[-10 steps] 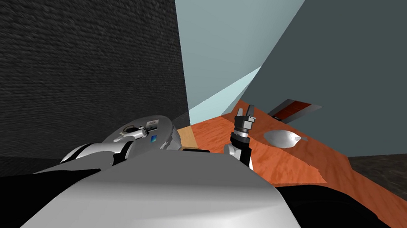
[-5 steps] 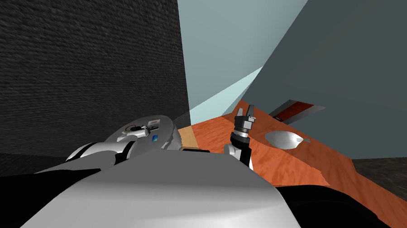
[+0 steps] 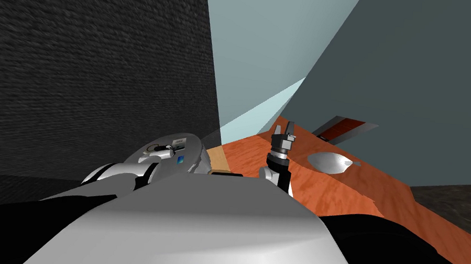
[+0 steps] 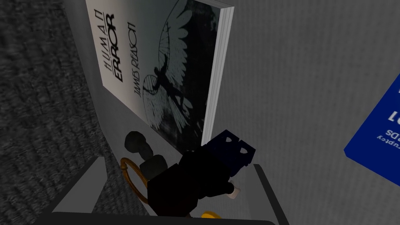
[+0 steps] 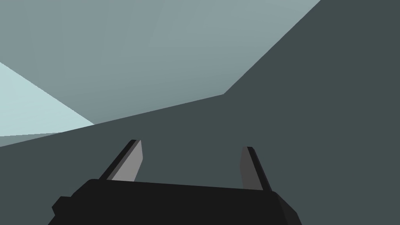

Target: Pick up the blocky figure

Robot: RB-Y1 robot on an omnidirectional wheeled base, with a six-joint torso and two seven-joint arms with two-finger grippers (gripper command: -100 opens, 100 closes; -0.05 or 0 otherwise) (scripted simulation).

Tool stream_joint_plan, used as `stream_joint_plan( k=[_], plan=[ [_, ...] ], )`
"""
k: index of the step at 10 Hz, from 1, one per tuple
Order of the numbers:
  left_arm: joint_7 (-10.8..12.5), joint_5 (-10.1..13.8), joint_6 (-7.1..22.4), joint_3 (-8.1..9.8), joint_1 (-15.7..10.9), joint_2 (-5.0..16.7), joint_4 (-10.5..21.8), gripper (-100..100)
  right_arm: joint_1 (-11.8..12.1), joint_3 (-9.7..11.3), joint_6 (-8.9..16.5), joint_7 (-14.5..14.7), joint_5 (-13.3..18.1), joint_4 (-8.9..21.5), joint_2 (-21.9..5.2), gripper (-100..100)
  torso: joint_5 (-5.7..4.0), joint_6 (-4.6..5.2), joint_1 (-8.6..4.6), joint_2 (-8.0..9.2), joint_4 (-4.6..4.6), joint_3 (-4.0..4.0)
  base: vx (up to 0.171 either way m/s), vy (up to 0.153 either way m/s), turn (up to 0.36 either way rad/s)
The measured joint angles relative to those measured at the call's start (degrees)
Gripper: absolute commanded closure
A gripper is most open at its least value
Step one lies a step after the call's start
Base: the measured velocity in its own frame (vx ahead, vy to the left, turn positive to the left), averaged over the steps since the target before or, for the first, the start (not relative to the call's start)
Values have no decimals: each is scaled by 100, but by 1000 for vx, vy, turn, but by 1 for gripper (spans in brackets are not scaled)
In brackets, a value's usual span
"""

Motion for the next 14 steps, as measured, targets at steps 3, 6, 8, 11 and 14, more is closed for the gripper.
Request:
stream_joint_plan(
  k=[3, 6, 8, 11, 14],
  plan=[
    [762, -826, 184, -120, 104, -134, -426, -100, 0, 0, 0, 0, 0, 0, 0, 0, 2, -1, 11, -1, 0, -1, 1, 29, 42],
    [981, -724, 110, -334, -93, -109, -452, -100, 0, 0, 0, 0, 0, 0, 0, 0, -6, 14, -5, -7, 7, 0, -1, 4, -6],
    [995, -785, 2, -302, -141, -139, -120, -100, 0, 0, 0, 0, 0, 0, 0, 0, -4, 8, -6, -7, 4, -2, 0, 0, 0],
    [989, -778, -17, -305, -149, -137, -96, 100, 0, 0, 0, 0, 0, 0, 0, 0, -2, 5, -3, -4, 2, -1, 0, 0, 0],
    [989, -778, -14, -305, -149, -137, -95, 0, 0, 0, 0, 0, 0, 0, 0, 0, -3, 6, -5, -3, 3, 0, 0, 0, 0]
  ],
)
